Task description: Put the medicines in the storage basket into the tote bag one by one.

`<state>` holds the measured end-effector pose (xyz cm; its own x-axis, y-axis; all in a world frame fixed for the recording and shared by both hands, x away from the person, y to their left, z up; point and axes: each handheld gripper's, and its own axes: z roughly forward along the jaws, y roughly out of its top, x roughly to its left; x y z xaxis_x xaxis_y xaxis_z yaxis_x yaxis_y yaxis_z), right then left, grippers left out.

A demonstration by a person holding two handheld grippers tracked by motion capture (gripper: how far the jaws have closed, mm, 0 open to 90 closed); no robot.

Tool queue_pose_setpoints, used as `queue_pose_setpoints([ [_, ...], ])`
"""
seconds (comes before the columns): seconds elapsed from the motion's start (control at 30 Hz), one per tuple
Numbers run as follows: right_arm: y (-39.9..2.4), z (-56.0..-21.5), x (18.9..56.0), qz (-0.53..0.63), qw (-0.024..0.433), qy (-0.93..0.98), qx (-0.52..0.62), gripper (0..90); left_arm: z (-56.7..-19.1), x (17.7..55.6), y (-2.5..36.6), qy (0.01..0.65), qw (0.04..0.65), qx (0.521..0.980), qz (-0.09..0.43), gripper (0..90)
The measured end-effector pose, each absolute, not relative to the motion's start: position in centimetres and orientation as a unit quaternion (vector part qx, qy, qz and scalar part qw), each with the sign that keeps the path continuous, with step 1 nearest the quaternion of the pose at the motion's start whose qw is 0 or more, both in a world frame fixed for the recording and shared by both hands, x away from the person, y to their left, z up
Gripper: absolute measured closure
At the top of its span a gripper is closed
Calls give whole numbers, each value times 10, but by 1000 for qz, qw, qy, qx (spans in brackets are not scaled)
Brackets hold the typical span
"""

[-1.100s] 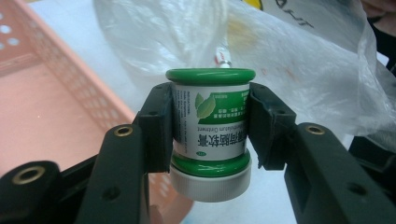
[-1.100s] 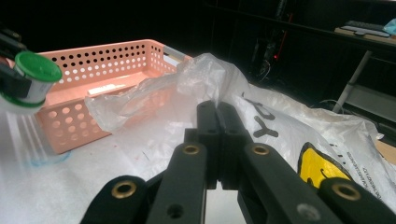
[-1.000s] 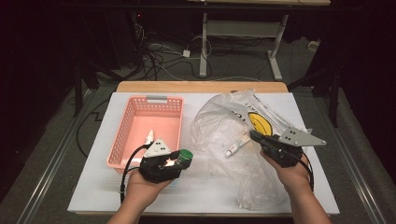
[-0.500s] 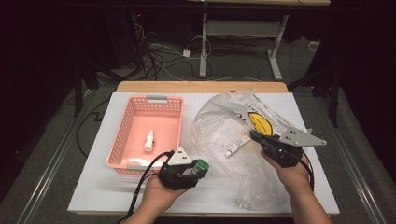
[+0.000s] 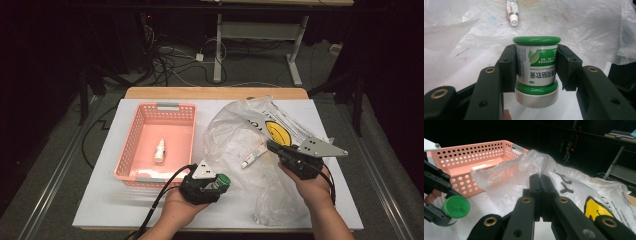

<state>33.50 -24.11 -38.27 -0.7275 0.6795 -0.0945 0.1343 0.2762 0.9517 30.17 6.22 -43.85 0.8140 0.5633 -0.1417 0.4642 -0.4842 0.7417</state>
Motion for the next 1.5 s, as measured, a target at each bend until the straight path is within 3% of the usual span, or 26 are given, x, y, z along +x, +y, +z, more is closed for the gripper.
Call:
queue_pose_setpoints([
  [0.53,-241,-381,334,542,254,756,265,900,-430,319,24,280,421,860,68,539],
  [1.5,-246,-379,336,547,254,751,270,900,-451,370,-53,272,422,860,87,539],
])
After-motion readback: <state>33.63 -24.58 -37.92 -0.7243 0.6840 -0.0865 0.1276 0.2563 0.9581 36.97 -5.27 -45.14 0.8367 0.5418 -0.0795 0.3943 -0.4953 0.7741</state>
